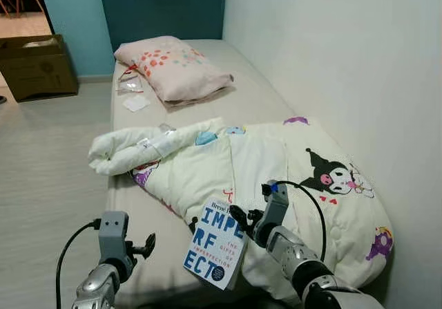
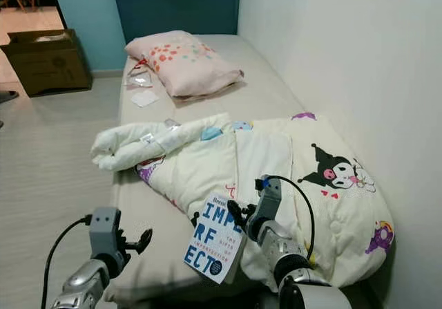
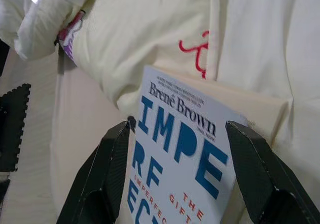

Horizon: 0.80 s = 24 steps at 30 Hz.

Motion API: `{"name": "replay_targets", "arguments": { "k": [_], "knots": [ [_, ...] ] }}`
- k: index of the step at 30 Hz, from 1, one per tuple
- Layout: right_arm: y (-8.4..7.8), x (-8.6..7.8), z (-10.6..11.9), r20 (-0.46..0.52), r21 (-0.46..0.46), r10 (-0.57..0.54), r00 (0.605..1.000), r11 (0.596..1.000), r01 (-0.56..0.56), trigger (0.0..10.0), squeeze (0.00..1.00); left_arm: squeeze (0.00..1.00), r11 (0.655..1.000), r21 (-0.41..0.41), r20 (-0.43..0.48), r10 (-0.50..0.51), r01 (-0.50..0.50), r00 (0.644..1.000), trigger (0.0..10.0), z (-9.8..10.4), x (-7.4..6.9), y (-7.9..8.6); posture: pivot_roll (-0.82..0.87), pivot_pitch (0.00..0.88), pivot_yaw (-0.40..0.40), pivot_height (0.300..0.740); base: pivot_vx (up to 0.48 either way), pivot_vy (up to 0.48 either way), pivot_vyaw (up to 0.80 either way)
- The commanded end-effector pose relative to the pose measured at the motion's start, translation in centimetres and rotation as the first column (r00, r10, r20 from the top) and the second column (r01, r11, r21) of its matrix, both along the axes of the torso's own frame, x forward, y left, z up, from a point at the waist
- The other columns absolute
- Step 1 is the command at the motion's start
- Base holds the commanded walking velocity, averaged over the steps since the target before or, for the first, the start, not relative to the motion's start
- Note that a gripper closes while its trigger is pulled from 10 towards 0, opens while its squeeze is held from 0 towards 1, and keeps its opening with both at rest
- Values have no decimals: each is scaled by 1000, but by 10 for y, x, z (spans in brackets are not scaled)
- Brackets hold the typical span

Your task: Clean up the room

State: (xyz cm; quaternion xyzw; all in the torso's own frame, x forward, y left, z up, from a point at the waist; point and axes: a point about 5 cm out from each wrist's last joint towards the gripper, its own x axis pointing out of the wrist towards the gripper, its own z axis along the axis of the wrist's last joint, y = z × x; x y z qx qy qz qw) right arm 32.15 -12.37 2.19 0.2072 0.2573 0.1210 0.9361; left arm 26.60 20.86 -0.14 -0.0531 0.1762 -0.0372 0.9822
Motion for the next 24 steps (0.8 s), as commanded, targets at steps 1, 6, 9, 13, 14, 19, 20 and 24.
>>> {"name": "replay_targets", "arguments": {
  "k": [1, 6, 9, 13, 14, 19, 20, 24],
  "knots": [
    [-1, -1, -2, -7, -18, -23, 1000, 1000, 23, 10000, 0, 0, 1000, 15, 15, -13, 13, 1000, 10000, 2, -4, 5, 86, 52, -70, 607, 0, 0, 0],
    [-14, 5, 5, 45, -36, -112, 993, 993, 114, 10000, 0, 0, 998, 44, 51, -38, 35, 998, 10000, 8, -12, 10, 117, 96, -64, 607, 0, 0, 0],
    [-19, 9, 11, 72, 7, -150, 986, 989, 150, 10000, 0, 0, 998, 53, 54, -43, 40, 998, 10000, 9, -15, 12, 126, 110, -61, 607, 0, 0, 0],
    [-33, 17, 22, 108, 89, -216, 970, 974, 207, 10000, 0, 0, 997, 66, 64, -53, 49, 997, 10000, 14, -29, 18, 141, 155, -45, 607, 0, 0, 0],
    [-32, 15, 20, 98, 71, -200, 975, 979, 193, 10000, 0, 0, 996, 67, 66, -55, 51, 996, 10000, 15, -31, 18, 148, 174, -40, 607, 0, 0, 0],
    [-27, 11, 13, 66, 33, -171, 983, 985, 169, 10000, 0, 0, 996, 71, 81, -67, 61, 994, 10000, 24, -35, 18, 166, 219, -28, 607, 0, 0, 0],
    [-26, 10, 11, 55, 27, -165, 985, 986, 163, 10000, 0, 0, 995, 73, 91, -73, 67, 993, 10000, 30, -38, 18, 177, 242, -20, 607, 0, 0, 0],
    [-23, 8, 8, 35, 15, -168, 985, 986, 168, 10000, 0, 0, 993, 82, 118, -90, 81, 989, 10000, 47, -43, 20, 203, 294, -4, 607, 0, 0, 0]
  ]
}}
